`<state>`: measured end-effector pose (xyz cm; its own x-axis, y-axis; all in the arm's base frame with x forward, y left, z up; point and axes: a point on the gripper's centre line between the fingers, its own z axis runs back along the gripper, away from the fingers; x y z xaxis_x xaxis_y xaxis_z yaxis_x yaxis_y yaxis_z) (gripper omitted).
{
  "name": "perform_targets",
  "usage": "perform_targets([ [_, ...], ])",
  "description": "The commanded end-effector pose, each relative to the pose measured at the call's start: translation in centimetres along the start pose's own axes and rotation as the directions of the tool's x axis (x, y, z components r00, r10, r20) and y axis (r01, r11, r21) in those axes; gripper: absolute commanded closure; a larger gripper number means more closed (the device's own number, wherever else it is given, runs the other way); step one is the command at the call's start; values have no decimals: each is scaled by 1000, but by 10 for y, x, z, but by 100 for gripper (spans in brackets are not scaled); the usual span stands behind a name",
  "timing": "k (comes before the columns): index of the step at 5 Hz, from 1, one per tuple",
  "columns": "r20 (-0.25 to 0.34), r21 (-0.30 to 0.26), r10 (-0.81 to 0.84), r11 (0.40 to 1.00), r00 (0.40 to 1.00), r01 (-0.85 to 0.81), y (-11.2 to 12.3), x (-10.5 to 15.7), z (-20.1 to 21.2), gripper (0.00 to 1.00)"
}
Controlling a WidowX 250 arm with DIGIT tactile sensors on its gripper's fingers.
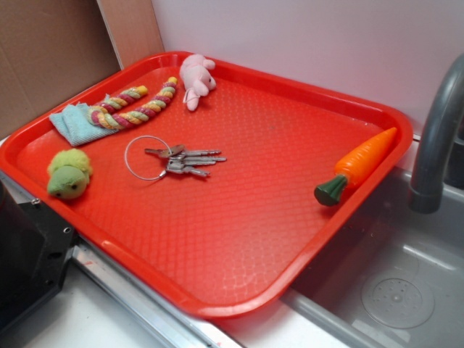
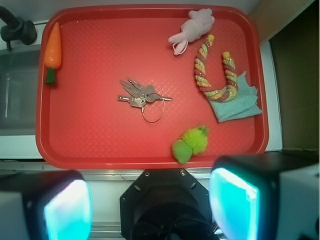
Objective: Grab the silver keys.
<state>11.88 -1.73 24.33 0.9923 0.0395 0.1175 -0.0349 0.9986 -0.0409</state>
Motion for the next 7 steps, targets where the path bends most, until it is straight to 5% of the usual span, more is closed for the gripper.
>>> perform_targets([
  [1,0,0,0,1000,1000,0,0,0,0,0],
  [3,152,-153,101,985,983,-78,16,25,-55,0],
  [4,200,-184,149,976,968,-112,21,44,-91,0],
  [6,72,-154,197,971,978,-185,36,35,-169,0],
  [7,49,-194,187,965,981,-174,36,28,-192,0],
])
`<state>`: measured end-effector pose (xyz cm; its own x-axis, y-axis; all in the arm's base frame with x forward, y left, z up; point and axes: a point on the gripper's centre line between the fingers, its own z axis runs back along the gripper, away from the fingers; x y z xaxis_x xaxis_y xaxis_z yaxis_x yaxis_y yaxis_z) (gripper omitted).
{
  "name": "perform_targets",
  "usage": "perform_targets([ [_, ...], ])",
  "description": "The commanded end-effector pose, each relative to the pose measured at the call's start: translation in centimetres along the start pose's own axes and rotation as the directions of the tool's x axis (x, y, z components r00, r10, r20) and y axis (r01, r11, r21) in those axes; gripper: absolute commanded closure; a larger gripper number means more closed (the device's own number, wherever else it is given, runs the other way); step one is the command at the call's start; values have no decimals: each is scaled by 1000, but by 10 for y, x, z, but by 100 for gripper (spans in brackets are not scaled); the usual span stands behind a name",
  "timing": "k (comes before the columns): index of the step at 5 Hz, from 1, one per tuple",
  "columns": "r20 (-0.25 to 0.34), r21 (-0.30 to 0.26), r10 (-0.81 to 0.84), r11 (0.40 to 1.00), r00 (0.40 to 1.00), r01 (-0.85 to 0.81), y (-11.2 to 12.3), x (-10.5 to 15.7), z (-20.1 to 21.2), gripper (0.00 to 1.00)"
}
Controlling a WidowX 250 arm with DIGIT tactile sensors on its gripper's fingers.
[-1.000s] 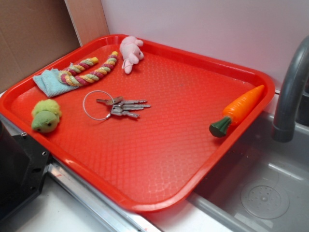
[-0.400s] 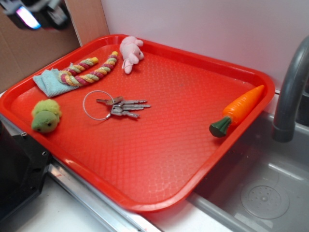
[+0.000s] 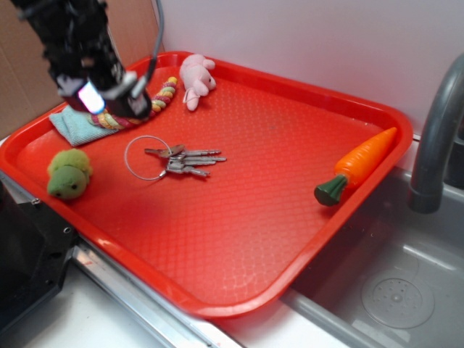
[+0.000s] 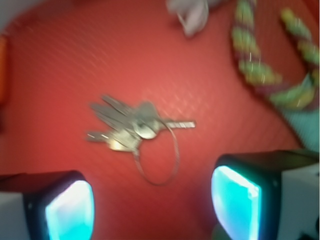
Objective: Grab the silver keys.
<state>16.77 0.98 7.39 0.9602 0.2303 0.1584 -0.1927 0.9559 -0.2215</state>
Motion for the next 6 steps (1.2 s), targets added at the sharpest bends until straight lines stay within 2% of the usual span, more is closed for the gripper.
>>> perform_targets([
  [1,13,-21,-42,999,999,43,0,7,-39,0],
  [2,21,-18,-84,996,996,84,-19,17,-42,0],
  [3,13,-3,-84,996,996,84,-32,20,-44,100],
  [4,-8,22,-78,997,997,78,-36,16,-46,100],
  [6,-49,35,-82,996,995,83,-30,15,-52,100],
])
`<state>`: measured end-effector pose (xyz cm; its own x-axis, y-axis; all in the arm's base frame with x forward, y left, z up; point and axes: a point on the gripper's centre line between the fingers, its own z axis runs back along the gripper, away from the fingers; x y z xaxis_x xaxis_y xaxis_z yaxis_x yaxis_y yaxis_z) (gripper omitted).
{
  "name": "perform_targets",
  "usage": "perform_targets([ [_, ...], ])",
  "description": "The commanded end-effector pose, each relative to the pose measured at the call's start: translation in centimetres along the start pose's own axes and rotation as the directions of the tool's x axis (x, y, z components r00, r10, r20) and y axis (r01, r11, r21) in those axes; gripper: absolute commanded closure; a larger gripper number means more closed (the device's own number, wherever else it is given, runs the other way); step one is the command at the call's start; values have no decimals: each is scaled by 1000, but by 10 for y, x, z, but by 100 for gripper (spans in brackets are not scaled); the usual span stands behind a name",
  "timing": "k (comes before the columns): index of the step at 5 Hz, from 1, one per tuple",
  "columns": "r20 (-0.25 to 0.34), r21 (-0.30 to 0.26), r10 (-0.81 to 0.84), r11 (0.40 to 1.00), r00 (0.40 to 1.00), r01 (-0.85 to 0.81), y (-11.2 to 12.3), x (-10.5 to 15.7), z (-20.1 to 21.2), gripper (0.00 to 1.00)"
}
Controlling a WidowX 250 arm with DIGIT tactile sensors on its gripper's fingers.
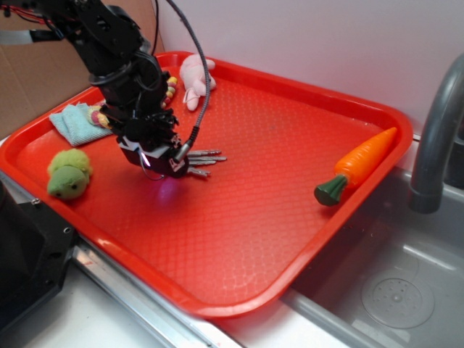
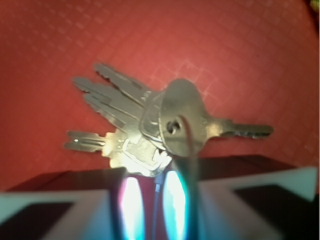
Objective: Grab the silver keys.
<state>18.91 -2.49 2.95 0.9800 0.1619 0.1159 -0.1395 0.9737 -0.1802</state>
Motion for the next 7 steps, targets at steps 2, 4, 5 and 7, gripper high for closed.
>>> perform_targets([
  [2,-99,8,-200,979,975,202,19,1,96,100],
  [4,-123,109,-40,993,992,54,26,0,202,100],
  [5,-128,156,-27,987,991,47,11,6,250,100],
  [7,-171,192,-55,977,984,88,-2,29,251,100],
])
